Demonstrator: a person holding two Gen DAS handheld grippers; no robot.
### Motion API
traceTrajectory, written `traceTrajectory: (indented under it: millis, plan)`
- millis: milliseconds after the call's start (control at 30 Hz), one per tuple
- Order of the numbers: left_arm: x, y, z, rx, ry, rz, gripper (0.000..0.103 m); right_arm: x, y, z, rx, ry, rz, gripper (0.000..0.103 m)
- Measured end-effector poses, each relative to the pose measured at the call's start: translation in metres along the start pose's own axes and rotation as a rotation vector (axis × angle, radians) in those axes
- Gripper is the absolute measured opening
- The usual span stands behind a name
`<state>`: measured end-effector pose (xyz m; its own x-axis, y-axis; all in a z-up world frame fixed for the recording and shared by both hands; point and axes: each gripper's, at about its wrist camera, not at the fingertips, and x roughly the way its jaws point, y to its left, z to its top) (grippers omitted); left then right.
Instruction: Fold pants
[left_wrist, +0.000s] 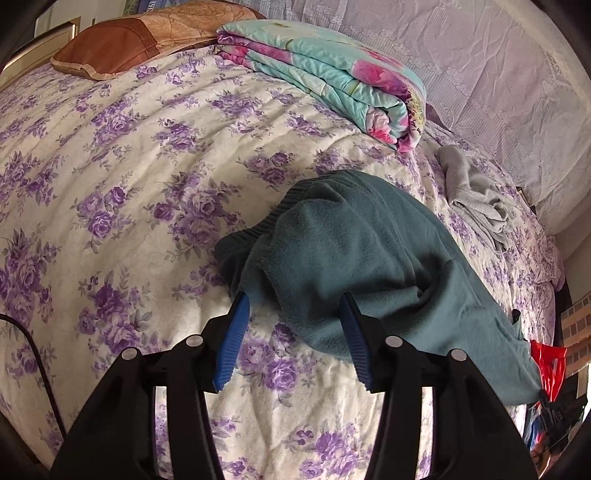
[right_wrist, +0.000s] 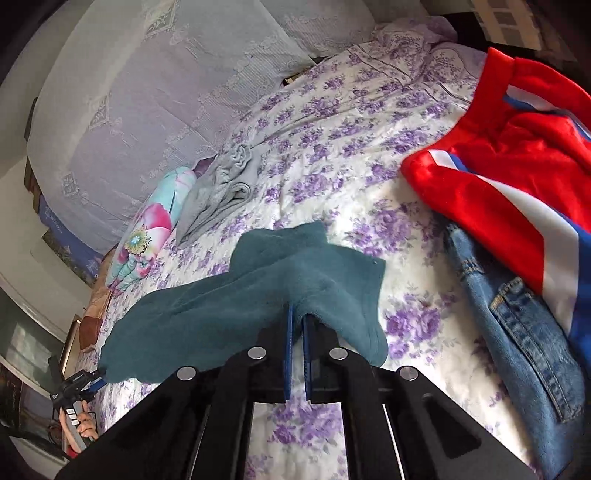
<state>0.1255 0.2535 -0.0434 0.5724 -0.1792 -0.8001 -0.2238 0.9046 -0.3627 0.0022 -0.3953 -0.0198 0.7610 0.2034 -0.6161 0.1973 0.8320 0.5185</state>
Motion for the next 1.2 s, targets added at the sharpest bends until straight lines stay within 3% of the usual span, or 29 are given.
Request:
traceTrajectory:
  millis: [200, 233, 267, 300, 333, 400, 533, 700, 800, 867, 933, 1067, 1200]
  plan:
    - [0.018, 0.006, 0.010, -0.055, 0.047, -0.005, 0.048, -0.014, -0.017, -0.016, 0.035, -0.002, -0.006, 0.005]
    - [0.019, 0.004, 0.010, -0.050, 0.047, -0.009, 0.041, -0.015, -0.018, -0.016, 0.038, -0.001, -0.008, 0.005]
    - [0.019, -0.001, 0.010, -0.032, 0.050, -0.016, 0.018, -0.016, -0.018, -0.016, 0.041, 0.001, -0.006, 0.005]
    - [0.018, -0.006, 0.009, -0.014, 0.055, -0.027, 0.008, -0.017, -0.017, -0.016, 0.040, 0.000, -0.003, 0.005]
    - [0.015, -0.008, 0.009, -0.014, 0.053, -0.040, 0.007, -0.020, -0.015, -0.015, 0.035, -0.007, -0.004, 0.005]
    - [0.000, -0.012, 0.009, -0.011, 0.017, -0.047, 0.007, -0.032, -0.011, -0.012, 0.019, -0.028, 0.000, 0.005]
    - [-0.055, -0.014, 0.008, 0.018, -0.045, -0.137, 0.007, -0.074, -0.009, -0.005, -0.024, -0.090, -0.050, 0.003]
    - [-0.068, -0.001, -0.033, 0.108, 0.056, -0.084, 0.008, -0.109, -0.035, -0.032, -0.027, -0.059, -0.132, 0.004]
    - [-0.057, 0.013, -0.058, 0.145, 0.084, -0.012, 0.020, -0.095, -0.043, -0.053, 0.005, 0.005, -0.097, 0.007]
    - [-0.056, 0.021, -0.066, 0.118, 0.052, 0.022, 0.041, -0.075, -0.042, -0.062, 0.039, 0.057, -0.028, 0.018]
    - [-0.055, 0.026, -0.070, 0.066, 0.053, -0.009, 0.042, -0.055, -0.042, -0.068, 0.089, 0.076, 0.019, 0.041]
    - [-0.056, 0.026, -0.079, -0.006, 0.053, -0.101, 0.043, -0.025, -0.036, -0.069, 0.172, 0.077, 0.126, 0.041]
    - [-0.066, 0.016, -0.085, 0.004, 0.008, -0.111, 0.044, 0.003, -0.032, -0.054, 0.179, 0.067, 0.115, 0.039]
